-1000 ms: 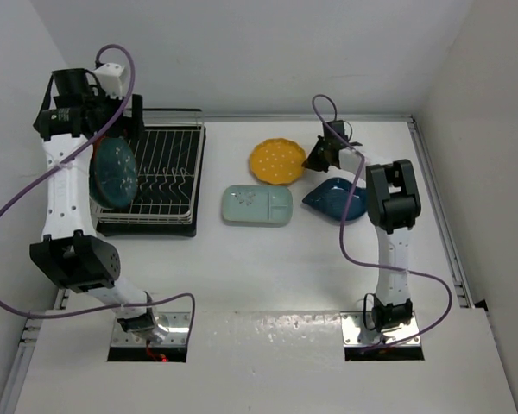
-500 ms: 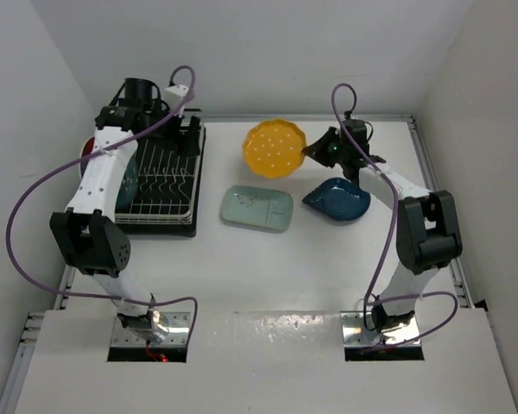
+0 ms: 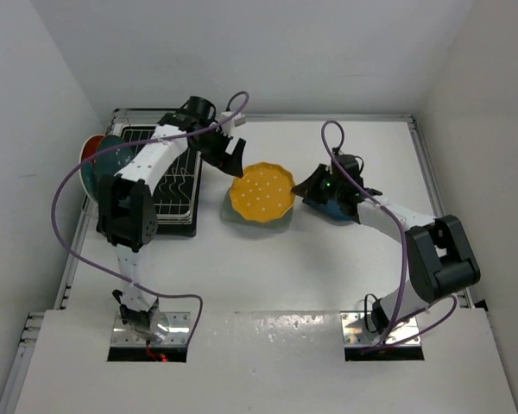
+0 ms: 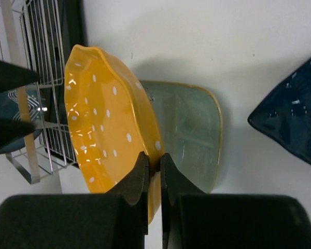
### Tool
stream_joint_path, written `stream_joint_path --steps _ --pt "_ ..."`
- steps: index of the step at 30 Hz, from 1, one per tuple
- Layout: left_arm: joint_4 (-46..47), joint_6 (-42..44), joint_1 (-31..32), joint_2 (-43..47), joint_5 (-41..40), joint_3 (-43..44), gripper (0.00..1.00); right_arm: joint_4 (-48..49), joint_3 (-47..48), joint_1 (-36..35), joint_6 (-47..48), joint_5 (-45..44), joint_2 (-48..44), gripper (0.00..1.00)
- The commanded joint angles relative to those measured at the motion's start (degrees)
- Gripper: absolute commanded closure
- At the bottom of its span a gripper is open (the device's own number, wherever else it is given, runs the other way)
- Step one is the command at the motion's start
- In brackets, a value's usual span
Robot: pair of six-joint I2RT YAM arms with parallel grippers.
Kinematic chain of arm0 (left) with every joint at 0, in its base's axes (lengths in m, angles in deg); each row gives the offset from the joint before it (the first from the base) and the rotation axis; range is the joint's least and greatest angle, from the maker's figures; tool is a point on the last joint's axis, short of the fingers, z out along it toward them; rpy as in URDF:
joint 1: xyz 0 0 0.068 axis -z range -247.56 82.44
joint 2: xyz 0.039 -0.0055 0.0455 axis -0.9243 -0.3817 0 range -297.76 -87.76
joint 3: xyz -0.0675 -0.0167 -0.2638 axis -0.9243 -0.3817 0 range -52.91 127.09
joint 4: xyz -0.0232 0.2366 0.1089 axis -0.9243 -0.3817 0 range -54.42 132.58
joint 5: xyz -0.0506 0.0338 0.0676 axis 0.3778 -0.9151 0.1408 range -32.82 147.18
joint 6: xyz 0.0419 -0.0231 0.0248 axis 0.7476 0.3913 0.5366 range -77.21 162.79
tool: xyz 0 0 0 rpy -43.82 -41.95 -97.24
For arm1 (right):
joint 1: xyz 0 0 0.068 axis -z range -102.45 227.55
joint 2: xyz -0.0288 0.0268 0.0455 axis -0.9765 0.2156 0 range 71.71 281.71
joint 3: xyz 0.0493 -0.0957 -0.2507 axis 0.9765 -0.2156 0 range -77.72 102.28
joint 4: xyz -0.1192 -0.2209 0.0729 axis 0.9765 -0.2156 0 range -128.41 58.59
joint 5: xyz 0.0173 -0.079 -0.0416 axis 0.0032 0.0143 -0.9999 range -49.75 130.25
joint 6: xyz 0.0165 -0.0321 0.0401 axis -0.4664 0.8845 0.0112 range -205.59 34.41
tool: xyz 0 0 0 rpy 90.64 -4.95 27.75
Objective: Load the plates into the dish rack
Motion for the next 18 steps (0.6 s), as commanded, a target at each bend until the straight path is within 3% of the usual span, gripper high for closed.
stream_joint_path --steps 1,6,10,18 --pt "1.51 -1.91 0.51 -5.26 -2.30 1.60 0.08 13.24 -0.46 -0.37 -5.98 2.70 -5.36 1.00" --pt "1.51 -2.52 1.12 -7.99 1.91 1.60 0.13 13.51 -2.22 -0.20 -6.07 2.87 -6.15 1.00" --pt "1.51 -2.52 1.12 -9.14 4.01 0.98 0.24 14.03 -2.22 -0.20 -5.89 2.78 -6.50 1.00" --pt "-2.27 1.25 0.59 -10.28 20.44 -0.33 0.59 15.09 -1.96 -0.20 -5.90 3.05 -5.89 1.00"
